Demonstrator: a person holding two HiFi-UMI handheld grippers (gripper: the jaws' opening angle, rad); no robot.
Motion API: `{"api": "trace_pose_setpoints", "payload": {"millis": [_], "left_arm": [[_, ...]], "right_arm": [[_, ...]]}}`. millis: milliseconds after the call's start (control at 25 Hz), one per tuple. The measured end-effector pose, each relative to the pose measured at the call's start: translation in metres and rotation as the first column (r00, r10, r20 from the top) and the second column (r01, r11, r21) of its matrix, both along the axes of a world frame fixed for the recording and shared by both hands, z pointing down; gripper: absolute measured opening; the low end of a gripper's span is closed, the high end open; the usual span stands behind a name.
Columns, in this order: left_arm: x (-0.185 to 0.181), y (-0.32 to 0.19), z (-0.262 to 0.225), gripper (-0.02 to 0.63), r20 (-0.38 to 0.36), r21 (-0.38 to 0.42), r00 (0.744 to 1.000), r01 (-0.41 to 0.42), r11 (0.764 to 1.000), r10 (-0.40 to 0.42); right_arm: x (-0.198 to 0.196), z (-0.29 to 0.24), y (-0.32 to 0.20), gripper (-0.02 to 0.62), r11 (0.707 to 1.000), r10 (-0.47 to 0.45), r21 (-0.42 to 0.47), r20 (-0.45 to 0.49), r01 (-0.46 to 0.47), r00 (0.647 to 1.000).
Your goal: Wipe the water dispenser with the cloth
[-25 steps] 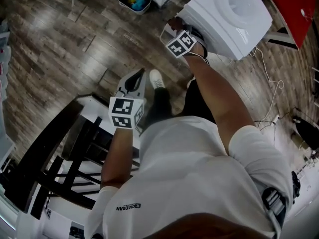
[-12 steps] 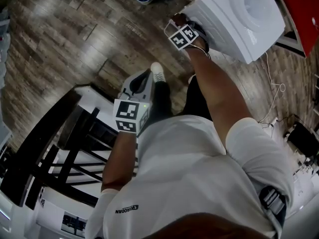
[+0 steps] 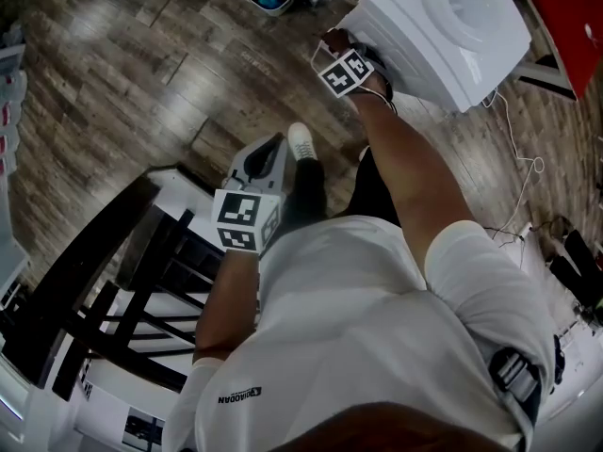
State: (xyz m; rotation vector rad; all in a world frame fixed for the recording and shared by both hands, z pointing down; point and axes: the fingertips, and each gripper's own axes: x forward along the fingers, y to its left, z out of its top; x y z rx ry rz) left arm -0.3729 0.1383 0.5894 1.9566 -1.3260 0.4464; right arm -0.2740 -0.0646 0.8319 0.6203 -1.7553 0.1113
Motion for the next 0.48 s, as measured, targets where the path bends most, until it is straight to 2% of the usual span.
{"api": "trace_pose_setpoints", "payload": {"millis": [240, 400, 480], "left_arm": [[0.005, -0.004, -0.013, 0.0, 0.001, 0.029, 1.0, -0.018, 0.999, 0.018], [0.016, -0.009, -0.025, 0.002, -0.021, 0.045, 0.999, -0.035, 0.998, 0.036], [0.021, -0.011, -0.03, 0.001, -0.041, 0.048, 0.998, -0.043, 0.998, 0.045]], "right_arm": [[-0.004, -0.065, 0.023, 0.074, 0.998, 0.039, 0.033, 0.187, -0.046, 0.982], [0.0, -0.119, 0.075, 0.074, 0.996, 0.079, -0.076, 0.379, -0.054, 0.922], [0.014, -0.143, 0.1, 0.074, 0.992, 0.111, -0.106, 0.431, -0.072, 0.896]]}}
